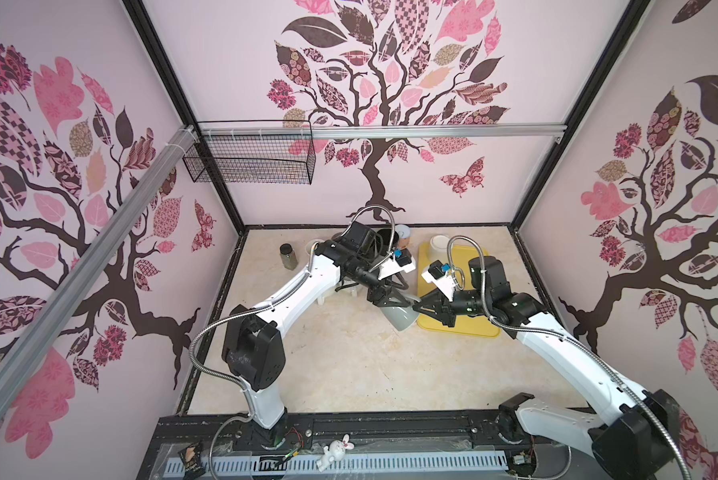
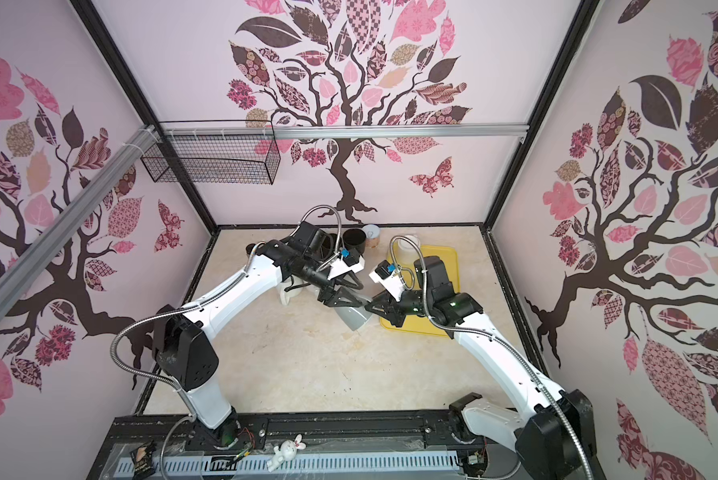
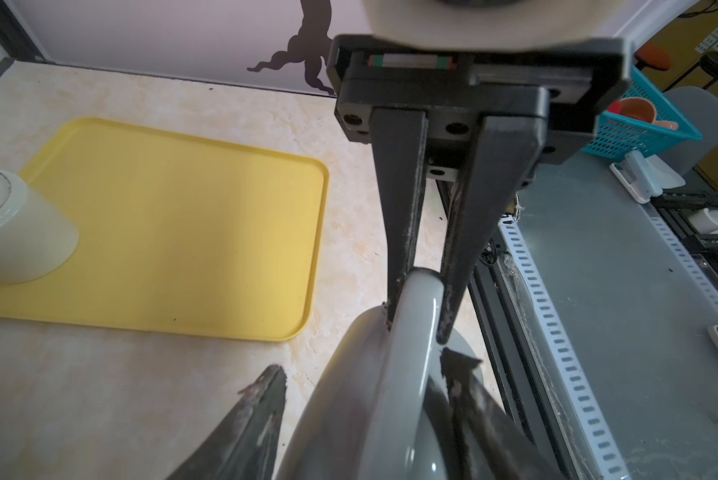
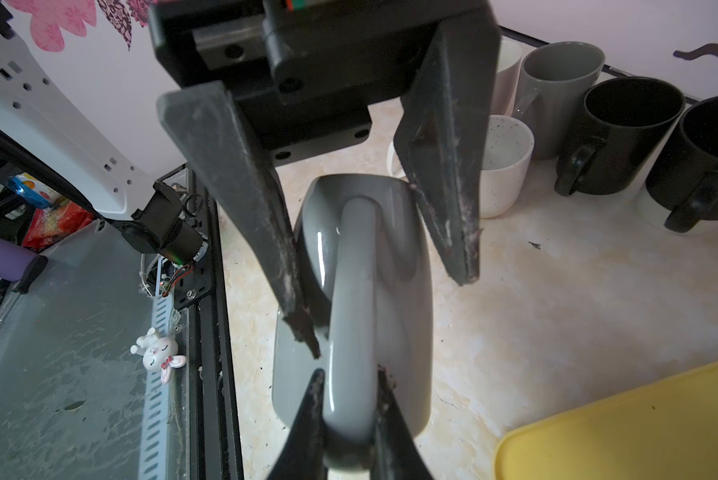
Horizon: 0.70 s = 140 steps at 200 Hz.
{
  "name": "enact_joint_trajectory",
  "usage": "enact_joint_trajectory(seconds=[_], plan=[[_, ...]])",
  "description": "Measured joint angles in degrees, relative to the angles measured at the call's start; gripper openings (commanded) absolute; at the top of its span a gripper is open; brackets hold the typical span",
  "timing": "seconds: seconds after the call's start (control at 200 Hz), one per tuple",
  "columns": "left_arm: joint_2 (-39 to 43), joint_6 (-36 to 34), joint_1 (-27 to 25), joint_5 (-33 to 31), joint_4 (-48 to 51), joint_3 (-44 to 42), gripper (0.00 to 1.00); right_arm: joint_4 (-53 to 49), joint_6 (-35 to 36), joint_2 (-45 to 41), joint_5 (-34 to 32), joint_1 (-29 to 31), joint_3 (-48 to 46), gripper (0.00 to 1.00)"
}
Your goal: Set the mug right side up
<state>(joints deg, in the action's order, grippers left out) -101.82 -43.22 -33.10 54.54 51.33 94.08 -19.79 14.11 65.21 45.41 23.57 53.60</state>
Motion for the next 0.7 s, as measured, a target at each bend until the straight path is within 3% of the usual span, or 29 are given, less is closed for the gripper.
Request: enact_joint_trajectory(seconds=[0.53, 0.62, 0.7], plan=[[-0.3, -1.3, -1.9, -0.9, 1.3, 1.4, 0.54, 0.6, -0.9, 0.1, 1.9, 0.0, 0.0, 0.0], [-0.5, -1.5, -2.1, -0.8, 1.9, 1.7, 0.47, 0.5, -0.7, 0.2, 2.0, 0.0, 0.0, 0.0], [-0.9, -2.0, -2.3, -0.6, 2.8, 2.5, 0.32, 0.6, -0.5, 0.2, 2.0, -0.2, 0.0, 0.0]])
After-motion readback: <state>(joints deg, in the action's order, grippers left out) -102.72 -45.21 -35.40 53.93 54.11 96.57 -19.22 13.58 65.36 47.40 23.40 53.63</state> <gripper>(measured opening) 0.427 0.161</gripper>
